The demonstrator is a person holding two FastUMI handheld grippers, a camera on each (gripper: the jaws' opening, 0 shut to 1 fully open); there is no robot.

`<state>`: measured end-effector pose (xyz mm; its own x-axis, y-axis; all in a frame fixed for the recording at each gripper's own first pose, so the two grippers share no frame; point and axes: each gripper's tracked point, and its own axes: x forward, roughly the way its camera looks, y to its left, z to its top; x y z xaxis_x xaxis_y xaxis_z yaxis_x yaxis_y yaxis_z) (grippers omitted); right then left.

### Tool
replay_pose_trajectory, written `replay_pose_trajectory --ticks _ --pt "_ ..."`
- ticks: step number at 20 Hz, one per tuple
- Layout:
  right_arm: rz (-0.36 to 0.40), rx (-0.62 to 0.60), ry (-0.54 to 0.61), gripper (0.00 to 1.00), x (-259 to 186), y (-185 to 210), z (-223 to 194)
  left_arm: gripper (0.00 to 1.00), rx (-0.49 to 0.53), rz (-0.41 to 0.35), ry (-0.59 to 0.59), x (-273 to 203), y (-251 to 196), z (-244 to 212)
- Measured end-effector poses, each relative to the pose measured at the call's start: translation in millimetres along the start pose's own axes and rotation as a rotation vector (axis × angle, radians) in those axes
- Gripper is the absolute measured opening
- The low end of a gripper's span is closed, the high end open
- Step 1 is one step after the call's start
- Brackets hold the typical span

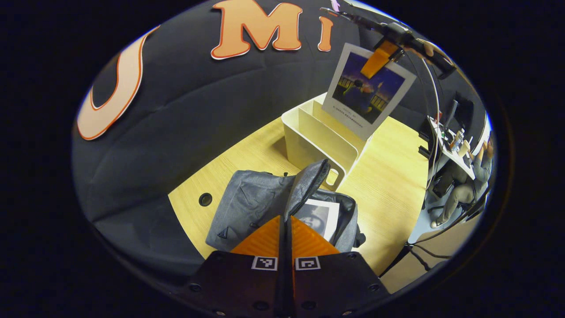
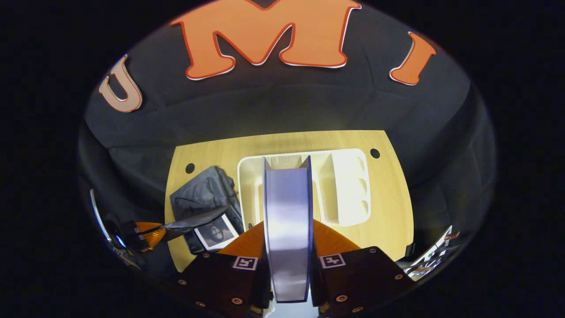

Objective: Open the schoolbag, grab two books from the bookshelf and put them into the schoolbag.

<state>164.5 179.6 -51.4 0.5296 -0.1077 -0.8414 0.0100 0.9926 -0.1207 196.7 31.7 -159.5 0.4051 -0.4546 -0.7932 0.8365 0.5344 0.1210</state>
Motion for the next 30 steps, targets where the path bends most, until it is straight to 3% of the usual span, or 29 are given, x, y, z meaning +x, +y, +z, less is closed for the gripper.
replay_pose_trajectory --ticks 4,11,21,30 --pt "0.046 0.038 -0.058 0.36 -37.7 7.4 -22.2 0.01 0.03 -0.011 0.018 0.0 2.7 -0.8" --pt "0.291 0.207 -0.053 0.36 -51.1 60.4 -84.6 0.01 0.111 -0.019 0.029 0.9 6.7 10.0" --pt "0.482 0.433 0.059 0.36 27.7 114.6 -170.4 0.01 0.139 -0.019 0.042 -3.5 5.1 13.3" --pt "0.671 0.868 0.023 0.36 126.4 145.5 -192.8 0.0 0.165 -0.043 0.061 1.4 -16.3 16.8"
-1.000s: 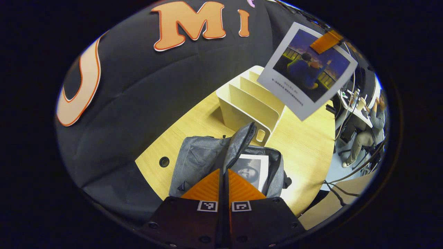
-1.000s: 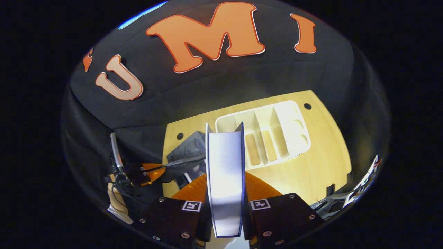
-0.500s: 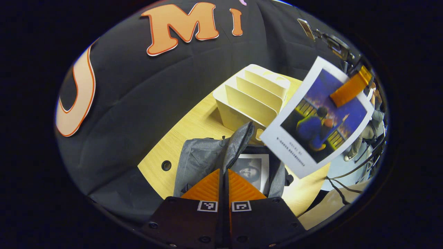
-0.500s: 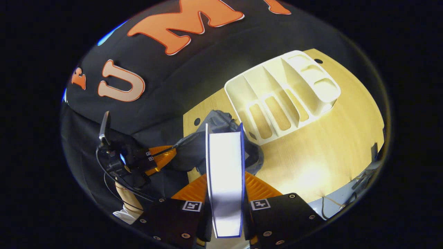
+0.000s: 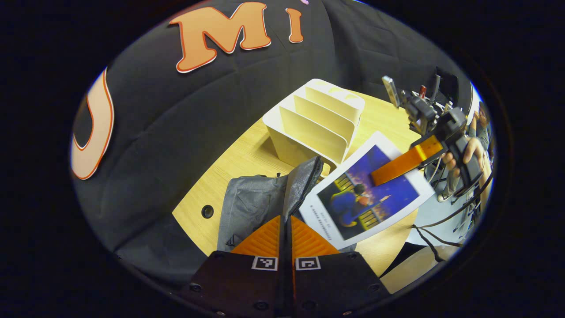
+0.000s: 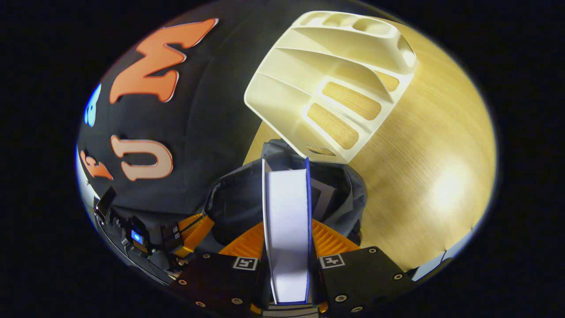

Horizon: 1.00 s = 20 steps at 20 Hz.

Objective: Open the schoolbag, grab two books from the bookshelf and put them into the schoolbag.

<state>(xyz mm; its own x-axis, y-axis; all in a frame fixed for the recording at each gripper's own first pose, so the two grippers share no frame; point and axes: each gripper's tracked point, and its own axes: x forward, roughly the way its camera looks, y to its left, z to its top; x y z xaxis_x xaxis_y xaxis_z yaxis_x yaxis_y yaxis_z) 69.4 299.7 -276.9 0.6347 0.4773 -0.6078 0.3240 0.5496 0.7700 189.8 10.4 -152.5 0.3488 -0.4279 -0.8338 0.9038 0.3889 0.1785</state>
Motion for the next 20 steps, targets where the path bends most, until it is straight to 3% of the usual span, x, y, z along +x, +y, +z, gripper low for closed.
replay_pose_trajectory --ticks 4,13,18,20 --pt "0.085 0.111 -0.024 0.36 39.7 3.6 -11.0 0.01 0.039 0.004 -0.013 -3.3 -17.1 14.2" --pt "0.147 0.205 -0.169 0.36 100.1 31.4 -9.6 0.01 0.12 -0.021 -0.052 -16.3 -46.1 40.2" --pt "0.135 0.242 -0.203 0.37 126.8 36.6 -6.8 0.01 0.133 -0.01 -0.049 -22.4 -44.5 37.9" --pt "0.063 0.239 -0.196 0.42 134.4 25.2 -10.3 0.01 0.129 -0.011 -0.042 -22.1 -43.6 34.1"
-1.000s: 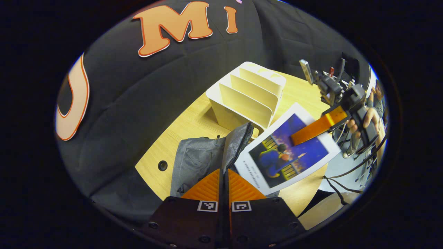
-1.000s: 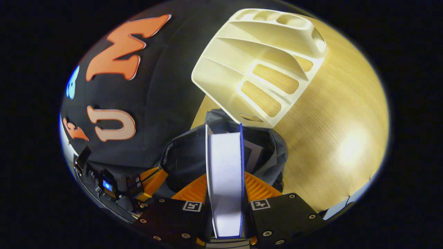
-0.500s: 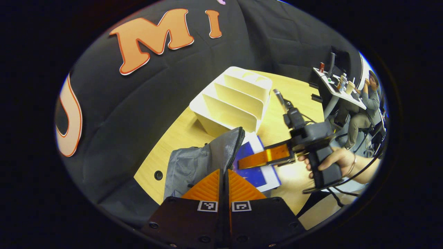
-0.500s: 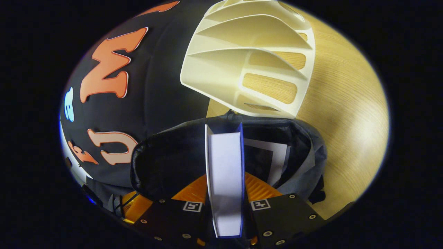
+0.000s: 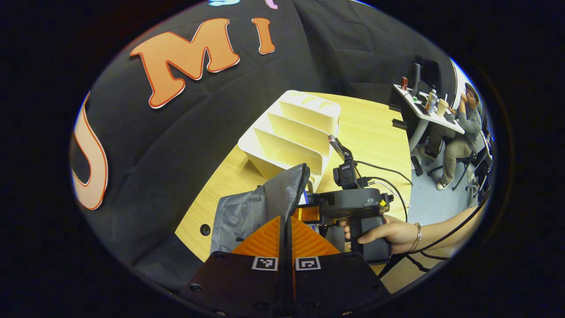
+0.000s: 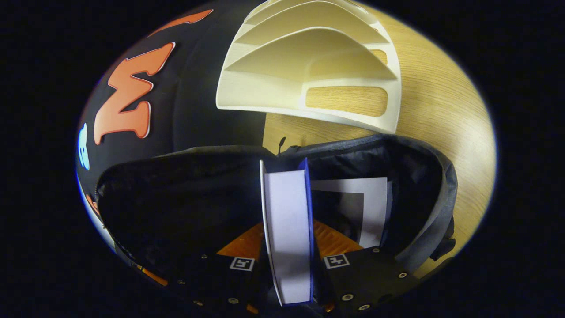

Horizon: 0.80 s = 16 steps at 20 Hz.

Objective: Open the schoolbag, grab two books from the bookshelf and put them into the schoolbag.

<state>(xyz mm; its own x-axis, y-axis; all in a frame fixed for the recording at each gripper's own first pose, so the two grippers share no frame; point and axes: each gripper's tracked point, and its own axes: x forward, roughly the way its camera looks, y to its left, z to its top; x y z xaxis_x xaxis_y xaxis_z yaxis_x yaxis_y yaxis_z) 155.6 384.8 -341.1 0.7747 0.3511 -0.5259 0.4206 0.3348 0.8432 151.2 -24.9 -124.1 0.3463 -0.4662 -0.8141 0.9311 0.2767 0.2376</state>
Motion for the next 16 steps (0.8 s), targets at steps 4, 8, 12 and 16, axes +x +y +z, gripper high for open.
replay_pose_trajectory --ticks 4,8,12,16 --pt "-0.099 0.0 0.018 0.67 -2.2 -21.2 -3.6 0.01 -0.039 -0.014 0.017 4.5 3.3 -9.3" --pt "-0.119 0.034 0.065 0.81 -9.8 -23.6 -7.8 0.07 -0.041 -0.023 0.022 10.7 3.3 -14.6" --pt "-0.154 0.012 0.07 0.98 -29.3 -31.9 -2.8 0.0 -0.075 -0.038 0.03 16.2 -1.5 -20.1" --pt "-0.164 0.012 0.089 0.98 -47.5 -36.4 1.9 0.01 -0.09 -0.037 0.036 20.7 -4.3 -21.8"
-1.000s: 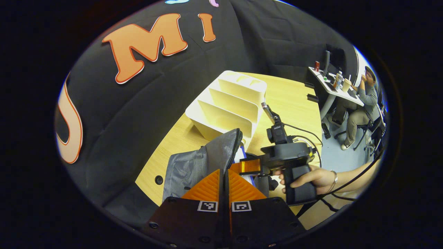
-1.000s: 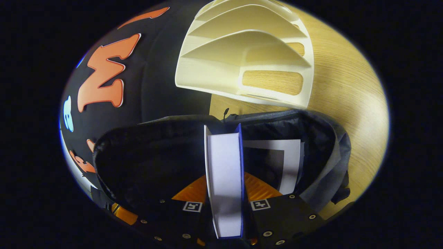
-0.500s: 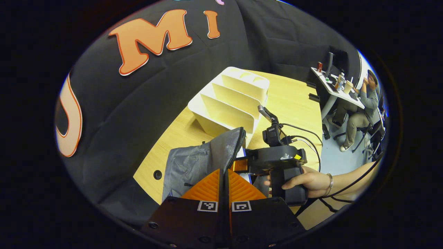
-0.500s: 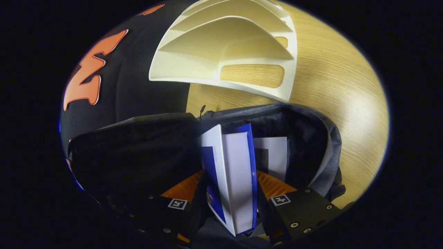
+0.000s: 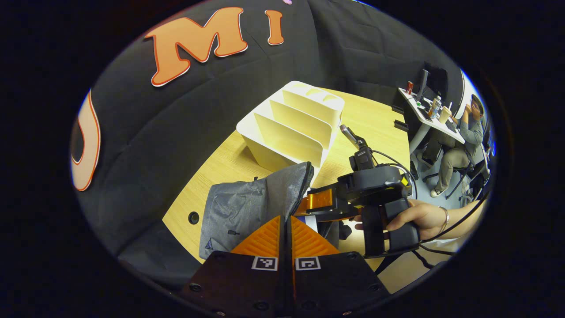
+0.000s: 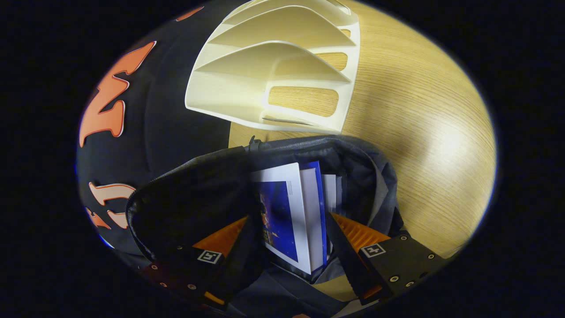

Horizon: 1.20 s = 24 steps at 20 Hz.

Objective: Open the schoolbag, grab two books from the bookshelf and put them into the schoolbag.

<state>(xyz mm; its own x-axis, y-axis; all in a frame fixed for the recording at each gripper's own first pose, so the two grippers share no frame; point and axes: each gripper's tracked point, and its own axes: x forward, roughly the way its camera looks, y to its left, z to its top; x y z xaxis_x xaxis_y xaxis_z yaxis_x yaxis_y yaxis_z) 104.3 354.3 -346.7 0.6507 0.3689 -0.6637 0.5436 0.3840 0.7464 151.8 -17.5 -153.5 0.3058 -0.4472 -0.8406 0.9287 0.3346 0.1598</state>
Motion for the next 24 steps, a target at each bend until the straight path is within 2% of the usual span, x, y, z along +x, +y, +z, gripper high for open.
replay_pose_trajectory --ticks 4,9,14,18,21,23,24 --pt "-0.027 -0.036 0.003 0.99 -24.1 -12.3 14.2 0.0 -0.042 0.003 0.009 4.8 -2.1 -1.6" --pt "-0.122 -0.141 0.002 1.0 -58.5 -38.6 45.3 0.01 -0.096 0.002 0.033 16.5 -13.0 -3.1" --pt "-0.196 -0.25 0.03 1.0 -88.4 -51.9 75.1 0.04 -0.229 0.011 0.057 26.6 -34.9 -11.4" --pt "-0.233 -0.342 0.08 1.0 -104.4 -59.8 91.1 0.19 -0.332 0.045 0.051 29.9 -54.5 -16.9" --pt "-0.239 -0.419 0.113 0.99 -119.3 -58.0 98.6 0.66 -0.409 0.073 0.029 35.7 -68.1 -17.7" --pt "-0.235 -0.495 0.1 0.99 -135.4 -49.3 107.9 0.98 -0.451 0.123 0.003 36.2 -68.2 -15.6" --pt "-0.236 -0.549 0.08 0.99 -142.2 -44.9 116.2 0.97 -0.47 0.153 -0.019 37.3 -66.3 -7.6"
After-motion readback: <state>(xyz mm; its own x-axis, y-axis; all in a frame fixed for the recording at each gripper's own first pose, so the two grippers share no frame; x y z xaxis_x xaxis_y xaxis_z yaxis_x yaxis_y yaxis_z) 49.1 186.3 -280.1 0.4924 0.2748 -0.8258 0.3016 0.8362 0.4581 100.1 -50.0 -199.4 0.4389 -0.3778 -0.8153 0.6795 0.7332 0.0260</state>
